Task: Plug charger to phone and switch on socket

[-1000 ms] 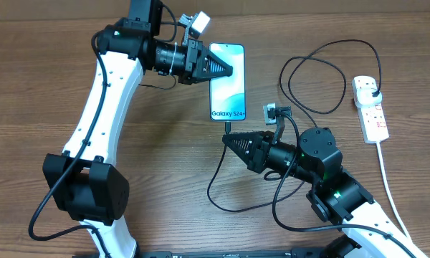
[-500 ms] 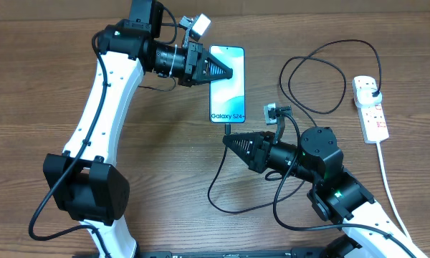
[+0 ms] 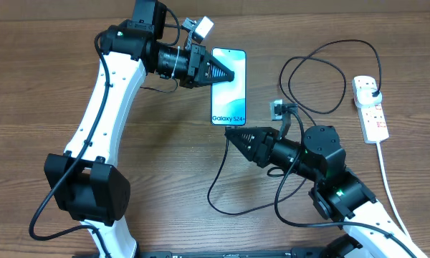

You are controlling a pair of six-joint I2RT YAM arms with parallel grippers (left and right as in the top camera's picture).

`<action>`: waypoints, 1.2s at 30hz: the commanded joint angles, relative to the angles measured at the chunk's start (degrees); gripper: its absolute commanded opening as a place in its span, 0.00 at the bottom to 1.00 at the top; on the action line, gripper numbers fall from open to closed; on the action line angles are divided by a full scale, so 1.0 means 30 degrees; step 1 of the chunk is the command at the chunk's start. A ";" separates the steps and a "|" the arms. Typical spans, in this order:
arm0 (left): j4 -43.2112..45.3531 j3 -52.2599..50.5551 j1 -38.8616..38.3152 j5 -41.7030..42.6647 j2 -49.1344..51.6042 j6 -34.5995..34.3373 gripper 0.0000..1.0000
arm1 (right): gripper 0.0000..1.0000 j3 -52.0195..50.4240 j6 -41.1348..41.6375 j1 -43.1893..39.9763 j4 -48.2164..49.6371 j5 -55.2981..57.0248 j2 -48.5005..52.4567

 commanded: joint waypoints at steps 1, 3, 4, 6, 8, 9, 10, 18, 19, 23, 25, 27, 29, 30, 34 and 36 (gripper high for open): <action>-0.0066 0.0109 0.0335 -0.0262 -0.0007 0.0291 0.04 | 0.47 0.0102 -0.0240 -0.0146 -0.0240 0.0634 -0.0211; -0.0080 0.0102 0.0379 -0.0758 -0.0007 0.0284 0.04 | 0.52 0.0102 -0.0291 -0.0146 -0.0466 0.0714 -0.0211; -0.0131 0.0102 0.0379 -0.1341 -0.0007 0.0291 0.04 | 0.54 0.0102 -0.0299 -0.0146 -0.0583 0.0816 -0.0211; -0.0277 0.0073 0.0379 -0.2667 -0.0007 0.0284 0.04 | 0.57 0.0102 -0.0372 -0.0146 -0.0758 0.0918 -0.0211; -0.0554 -0.0036 0.0357 -0.3759 -0.0007 0.0284 0.04 | 0.61 0.0102 -0.0729 -0.0146 -0.0845 0.0984 -0.0204; -0.0656 -0.0117 0.0357 -0.3949 -0.0007 0.0284 0.04 | 0.62 0.0102 -0.0729 -0.0146 -0.0976 0.1071 -0.0204; -0.0750 -0.0284 0.0357 -0.4051 -0.0007 0.0291 0.04 | 0.63 0.0102 -0.0729 -0.0146 -0.1166 0.1260 -0.0204; -0.0889 -0.1807 0.0364 -0.5093 -0.0007 0.0437 0.04 | 0.66 0.0102 -0.0721 -0.0146 -0.1719 0.1690 0.0590; -0.0896 -0.1938 0.0364 -0.5107 -0.0007 0.0459 0.04 | 0.66 0.0102 -0.0721 -0.0146 -0.1749 0.1683 0.0736; -0.0903 -0.2375 0.0357 -0.5319 -0.0007 0.0882 0.04 | 0.66 0.0095 -0.0721 -0.0146 -0.1902 0.1690 0.1355; -0.0896 -0.2594 0.0364 -0.5865 -0.0007 0.0874 0.04 | 0.66 0.0102 -0.0714 -0.0146 -0.1953 0.1683 0.1632; -0.0758 -0.2871 0.0364 -0.6652 -0.0007 0.0852 0.04 | 0.69 0.0102 -0.0714 -0.0146 -0.1967 0.1690 0.1865; -0.0386 -0.3359 0.0364 -0.7227 -0.0007 0.0838 0.04 | 0.73 0.0102 -0.0699 -0.0146 -0.1974 0.1683 0.2120; -0.0102 -0.3679 0.0364 -0.7380 -0.0007 0.0692 0.04 | 0.74 0.0102 -0.0692 -0.0146 -0.1974 0.1683 0.2215; 0.1377 -0.5129 0.0364 -0.7883 -0.0007 0.0117 0.04 | 0.76 0.0095 -0.0641 -0.0146 -0.2011 0.1683 0.2586; 0.2317 -0.5923 0.0386 -0.7978 0.0000 0.0015 0.04 | 0.76 0.0102 -0.0641 -0.0146 -0.2069 0.1683 0.2696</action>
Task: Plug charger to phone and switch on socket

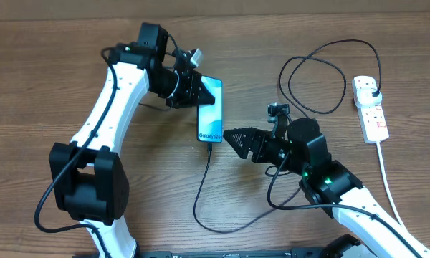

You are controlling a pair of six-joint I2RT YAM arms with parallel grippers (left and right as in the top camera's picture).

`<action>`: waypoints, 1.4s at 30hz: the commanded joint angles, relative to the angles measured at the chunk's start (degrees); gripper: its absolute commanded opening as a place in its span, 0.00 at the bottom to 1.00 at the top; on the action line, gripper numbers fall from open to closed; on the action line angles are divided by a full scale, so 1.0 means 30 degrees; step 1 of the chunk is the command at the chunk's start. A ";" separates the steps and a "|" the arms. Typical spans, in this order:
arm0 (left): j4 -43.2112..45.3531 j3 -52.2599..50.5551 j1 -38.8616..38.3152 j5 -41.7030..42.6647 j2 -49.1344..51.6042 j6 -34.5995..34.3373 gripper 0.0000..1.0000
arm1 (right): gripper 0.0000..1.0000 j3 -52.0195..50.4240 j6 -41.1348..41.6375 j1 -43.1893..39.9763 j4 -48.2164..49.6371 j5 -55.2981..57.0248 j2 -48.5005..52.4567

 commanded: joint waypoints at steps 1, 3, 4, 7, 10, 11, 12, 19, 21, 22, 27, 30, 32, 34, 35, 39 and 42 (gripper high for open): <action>0.1202 -0.1311 0.0153 -0.0561 -0.0036 -0.0685 0.04 | 0.76 0.0102 -0.0058 -0.0051 -0.0007 0.0182 0.0146; 0.1996 -0.1960 0.0248 -0.1457 -0.0007 -0.1479 0.04 | 0.76 0.0095 -0.0058 -0.0051 -0.0080 0.0182 0.0182; 0.2448 -0.2310 0.0335 -0.1734 0.0051 -0.1792 0.04 | 0.77 0.0095 -0.0058 -0.0051 -0.0138 0.0189 0.0182; 0.3133 -0.2747 0.0583 -0.1778 0.0561 -0.1931 0.04 | 0.77 0.0095 -0.0058 -0.0051 -0.0153 0.0189 0.0204; 0.3592 -0.2747 0.0809 -0.1392 0.1355 -0.1931 0.04 | 0.77 0.0095 -0.0058 -0.0051 -0.0138 0.0197 0.0299; 0.4211 -0.2747 0.0984 -0.0772 0.1851 -0.1931 0.04 | 0.77 0.0095 -0.0051 -0.0051 -0.0131 0.0197 0.0379; 0.4575 -0.2732 0.1144 -0.0335 0.2135 -0.1931 0.04 | 0.77 0.0095 -0.0051 -0.0051 -0.0131 0.0197 0.0423; 0.5778 -0.2688 0.2623 0.0437 0.3249 -0.1756 0.04 | 0.78 0.0095 -0.0051 -0.0051 0.0095 0.0189 0.0699; 0.5727 -0.2696 0.2849 0.0510 0.3453 -0.1530 0.04 | 0.78 0.0102 -0.0058 -0.0051 0.0146 0.0189 0.0699; 0.5727 -0.2696 0.2892 0.0612 0.3577 -0.1443 0.04 | 0.78 0.0095 -0.0051 -0.0051 0.0146 0.0189 0.0699; 0.5639 -0.2696 0.2914 0.0780 0.4051 -0.1406 0.04 | 0.78 0.0095 -0.0058 -0.0051 0.0146 0.0197 0.0699; 0.5406 -0.2703 0.2834 0.0758 0.4379 -0.1392 0.04 | 0.78 0.0095 -0.0058 -0.0051 0.0146 0.0204 0.0699; 0.5166 -0.2703 0.2820 0.0758 0.4605 -0.1304 0.04 | 0.78 0.0095 -0.0058 -0.0051 0.0146 0.0277 0.0699; 0.5071 -0.2703 0.2820 0.0758 0.4619 -0.1027 0.04 | 0.78 0.0095 -0.0058 -0.0051 0.0146 0.0284 0.0699; 0.5020 -0.2703 0.2820 0.0743 0.4619 -0.0852 0.04 | 0.78 0.0095 -0.0058 -0.0051 0.0146 0.0328 0.0699; 0.4714 -0.2732 0.2776 0.0095 0.4619 -0.0597 0.04 | 0.78 0.0095 -0.0058 -0.0051 0.0153 0.0342 0.0699; 0.4532 -0.2820 0.2637 -0.0627 0.4619 -0.0466 0.04 | 0.78 0.0095 -0.0058 -0.0051 0.0146 0.0335 0.0699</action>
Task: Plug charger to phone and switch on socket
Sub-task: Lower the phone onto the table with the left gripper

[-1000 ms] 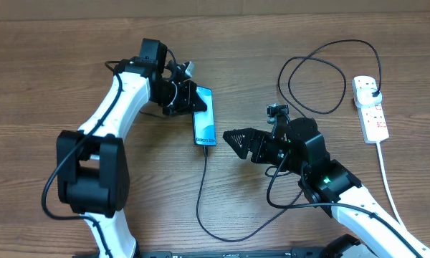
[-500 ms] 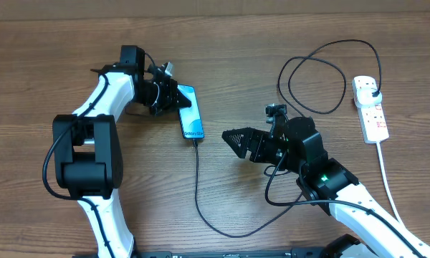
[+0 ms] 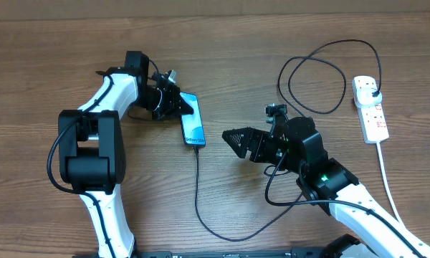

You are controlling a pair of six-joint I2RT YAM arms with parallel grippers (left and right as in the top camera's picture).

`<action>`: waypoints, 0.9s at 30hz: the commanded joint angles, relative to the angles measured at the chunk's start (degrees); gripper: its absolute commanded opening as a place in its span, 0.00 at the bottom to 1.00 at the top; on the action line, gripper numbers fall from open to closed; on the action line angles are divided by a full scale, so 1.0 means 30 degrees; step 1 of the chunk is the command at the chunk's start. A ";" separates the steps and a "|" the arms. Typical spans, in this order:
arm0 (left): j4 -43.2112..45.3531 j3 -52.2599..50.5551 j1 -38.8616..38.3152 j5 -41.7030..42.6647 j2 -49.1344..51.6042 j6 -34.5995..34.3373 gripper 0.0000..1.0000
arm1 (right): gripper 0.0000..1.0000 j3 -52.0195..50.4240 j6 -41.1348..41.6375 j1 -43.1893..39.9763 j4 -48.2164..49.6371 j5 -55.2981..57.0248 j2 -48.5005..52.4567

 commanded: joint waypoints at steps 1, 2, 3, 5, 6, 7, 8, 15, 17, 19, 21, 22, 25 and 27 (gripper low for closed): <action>-0.0226 -0.0117 -0.0372 -0.0503 0.0146 0.0634 0.04 | 0.78 0.0095 -0.0080 -0.0051 0.0117 0.0233 0.0066; -0.0284 -0.0117 -0.0437 -0.0634 0.0146 0.0641 0.04 | 0.78 0.0095 -0.0080 -0.0051 0.0117 0.0233 0.0066; -0.0321 -0.0117 -0.0503 -0.0634 0.0146 0.0641 0.04 | 0.78 0.0095 -0.0073 -0.0051 0.0117 0.0233 0.0066; -0.0313 -0.0117 -0.0641 -0.0627 0.0146 0.0634 0.04 | 0.78 0.0095 -0.0073 -0.0051 0.0117 0.0226 0.0066; -0.0306 -0.0117 -0.0685 -0.0627 0.0146 0.0634 0.04 | 0.78 0.0095 -0.0073 -0.0051 0.0109 0.0226 0.0066; -0.0299 -0.0117 -0.0736 -0.0627 0.0146 0.0634 0.04 | 0.78 0.0095 -0.0073 -0.0051 0.0109 0.0226 0.0066; -0.0270 -0.0117 -0.0787 -0.0634 0.0146 0.0627 0.05 | 0.78 0.0095 -0.0073 -0.0051 0.0102 0.0226 0.0066; -0.0335 -0.0117 -0.0787 -0.0670 0.0146 0.0619 0.07 | 0.79 0.0095 -0.0080 -0.0051 0.0051 0.0226 0.0066; -0.0335 -0.0117 -0.0787 -0.0984 0.0146 0.0532 0.14 | 0.79 0.0095 -0.0080 -0.0051 0.0051 0.0226 0.0066; -0.0342 -0.0117 -0.0787 -0.1144 0.0146 0.0481 0.21 | 0.79 0.0095 -0.0080 -0.0051 0.0051 0.0226 0.0066; -0.0386 -0.0117 -0.0787 -0.1137 0.0146 0.0481 0.24 | 0.79 0.0095 -0.0080 -0.0051 0.0051 0.0226 0.0066; -0.0393 -0.0117 -0.0787 -0.1137 0.0146 0.0481 0.26 | 0.79 0.0095 -0.0080 -0.0051 0.0051 0.0226 0.0066; -0.0401 -0.0117 -0.0787 -0.1158 0.0146 0.0481 0.27 | 0.79 0.0095 -0.0080 -0.0051 0.0051 0.0226 0.0066; -0.0408 -0.0117 -0.0787 -0.1341 0.0146 0.0481 0.27 | 0.79 0.0095 -0.0080 -0.0051 0.0051 0.0226 0.0066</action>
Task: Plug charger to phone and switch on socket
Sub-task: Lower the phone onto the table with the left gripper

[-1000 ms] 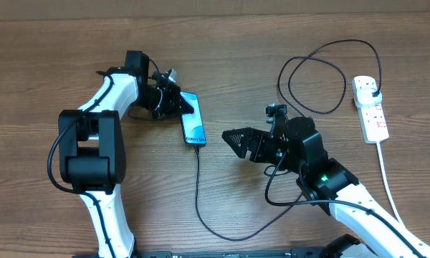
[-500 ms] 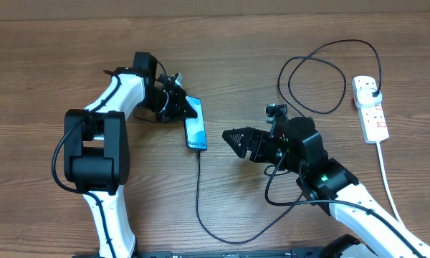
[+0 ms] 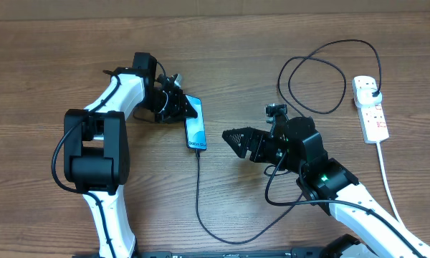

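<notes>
The phone (image 3: 196, 134) lies on the wooden table with its screen lit. The black charger cable (image 3: 198, 193) runs into the phone's bottom end. My left gripper (image 3: 188, 109) is at the phone's upper left edge, shut on it. My right gripper (image 3: 228, 135) hovers to the right of the phone, apart from it, open with nothing between its fingers. The white socket strip (image 3: 372, 113) lies at the far right with the charger plug (image 3: 368, 87) in it.
The cable loops (image 3: 317, 72) coil at the back right between my right arm and the socket strip. A white lead (image 3: 387, 179) trails from the strip toward the front right. The cable's slack curves across the front middle.
The left arm and the phone have shifted slightly to the right. The right gripper has not moved, and the cable stays in the phone.
First the left gripper held the phone at the back middle while the right gripper held the cable end at the phone's bottom. Then the cable was in the phone and the right gripper stood apart. The phone then lay further left, where it stays.
</notes>
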You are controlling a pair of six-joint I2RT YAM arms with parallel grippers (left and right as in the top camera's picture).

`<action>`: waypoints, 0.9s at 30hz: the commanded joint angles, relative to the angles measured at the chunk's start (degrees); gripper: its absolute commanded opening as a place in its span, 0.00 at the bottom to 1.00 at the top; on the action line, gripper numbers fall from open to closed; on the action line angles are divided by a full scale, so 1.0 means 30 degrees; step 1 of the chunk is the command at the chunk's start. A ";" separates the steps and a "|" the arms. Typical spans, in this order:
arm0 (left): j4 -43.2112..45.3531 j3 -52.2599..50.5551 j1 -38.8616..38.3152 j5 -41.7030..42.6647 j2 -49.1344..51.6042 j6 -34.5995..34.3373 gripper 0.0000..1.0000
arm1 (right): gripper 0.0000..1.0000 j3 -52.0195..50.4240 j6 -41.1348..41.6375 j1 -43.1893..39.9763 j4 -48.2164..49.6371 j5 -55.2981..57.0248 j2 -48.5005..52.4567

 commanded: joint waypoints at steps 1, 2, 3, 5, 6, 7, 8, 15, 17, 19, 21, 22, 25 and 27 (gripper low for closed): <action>-0.0095 -0.0080 -0.0036 0.0029 0.0146 0.0226 0.27 | 0.79 0.0095 -0.0080 -0.0051 0.0080 0.0189 0.0066; -0.0146 -0.0080 -0.0036 -0.0175 0.0146 0.0226 0.28 | 0.79 0.0095 -0.0080 -0.0051 0.0080 0.0189 0.0066; -0.0197 -0.0080 -0.0036 -0.0364 0.0146 0.0226 0.29 | 0.79 0.0095 -0.0080 -0.0051 0.0080 0.0189 0.0066; -0.0364 -0.0080 -0.0036 -0.0860 0.0146 0.0226 0.30 | 0.79 0.0095 -0.0080 -0.0051 0.0080 0.0189 0.0066; -0.0444 -0.0080 -0.0036 -0.1093 0.0146 0.0226 0.31 | 0.79 0.0095 -0.0080 -0.0051 0.0080 0.0189 0.0066; -0.0503 -0.0080 -0.0029 -0.1268 0.0146 0.0226 0.31 | 0.79 0.0095 -0.0080 -0.0051 0.0080 0.0189 0.0066; -0.0568 -0.0080 -0.0029 -0.1464 0.0146 0.0226 0.32 | 0.79 0.0095 -0.0080 -0.0051 0.0080 0.0189 0.0066; -0.0627 -0.0080 -0.0029 -0.1690 0.0146 0.0233 0.32 | 0.79 0.0095 -0.0087 -0.0051 0.0080 0.0182 0.0066; -0.0627 -0.0080 -0.0029 -0.1785 0.0146 0.0233 0.33 | 0.79 0.0095 -0.0080 -0.0051 0.0080 0.0182 0.0066; -0.0634 -0.0080 -0.0029 -0.2106 0.0146 0.0226 0.36 | 0.80 0.0095 -0.0087 -0.0051 0.0080 0.0189 0.0066; -0.0641 -0.0080 -0.0029 -0.2200 0.0146 0.0226 0.38 | 0.80 0.0095 -0.0087 -0.0051 0.0080 0.0182 0.0066; -0.0648 -0.0080 -0.0029 -0.2273 0.0146 0.0226 0.37 | 0.79 0.0095 -0.0080 -0.0051 0.0080 0.0182 0.0066; -0.0641 -0.0080 -0.0029 -0.2550 0.0146 0.0226 0.37 | 0.80 0.0095 -0.0080 -0.0051 0.0080 0.0182 0.0066; -0.0627 -0.0080 -0.0029 -0.2652 0.0146 0.0226 0.38 | 0.79 0.0095 -0.0080 -0.0051 0.0080 0.0182 0.0066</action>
